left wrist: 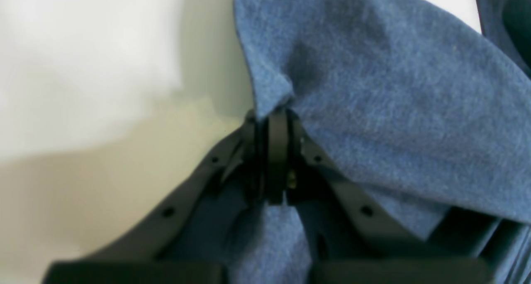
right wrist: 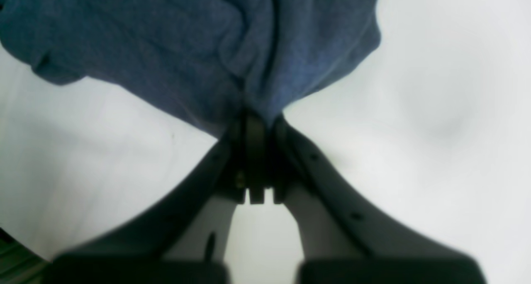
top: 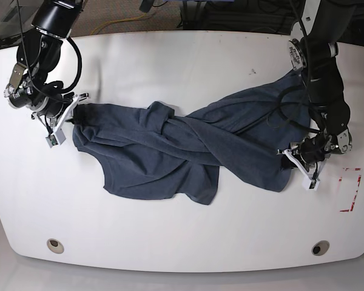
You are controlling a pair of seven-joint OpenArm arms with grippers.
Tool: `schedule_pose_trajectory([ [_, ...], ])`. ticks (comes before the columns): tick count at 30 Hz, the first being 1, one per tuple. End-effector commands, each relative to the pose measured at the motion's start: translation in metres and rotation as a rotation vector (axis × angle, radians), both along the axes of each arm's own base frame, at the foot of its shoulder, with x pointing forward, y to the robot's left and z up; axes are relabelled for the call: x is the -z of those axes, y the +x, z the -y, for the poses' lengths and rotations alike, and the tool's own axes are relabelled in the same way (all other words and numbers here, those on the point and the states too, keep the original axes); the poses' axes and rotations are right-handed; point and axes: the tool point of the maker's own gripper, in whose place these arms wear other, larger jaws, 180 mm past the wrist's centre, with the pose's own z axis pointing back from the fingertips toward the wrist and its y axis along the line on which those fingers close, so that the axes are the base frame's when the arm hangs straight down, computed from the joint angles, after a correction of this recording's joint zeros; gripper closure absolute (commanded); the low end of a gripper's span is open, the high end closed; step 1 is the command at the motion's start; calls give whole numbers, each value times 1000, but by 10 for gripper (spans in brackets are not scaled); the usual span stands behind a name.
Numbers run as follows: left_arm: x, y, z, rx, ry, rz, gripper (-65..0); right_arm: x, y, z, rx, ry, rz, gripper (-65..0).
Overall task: Fold the T-shirt properly
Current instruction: 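Pull the shirt taut between both grippers along the table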
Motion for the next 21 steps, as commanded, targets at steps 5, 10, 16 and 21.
schedule_pose_trajectory([
  [5,-59,8,-19,10,133,151,-1,-39,35,7,-1,-19,129,0],
  [10,-87,3,-22,24,216,186,-1,-63,59,8,-2,-23,200,0],
  [16,-111,0,-27,26,282,227,-1,-93,83,11,-5,-34,278,0],
  [21,-113,-1,-36,21,299,224,-1,-98,86,11,-7,-38,290,0],
])
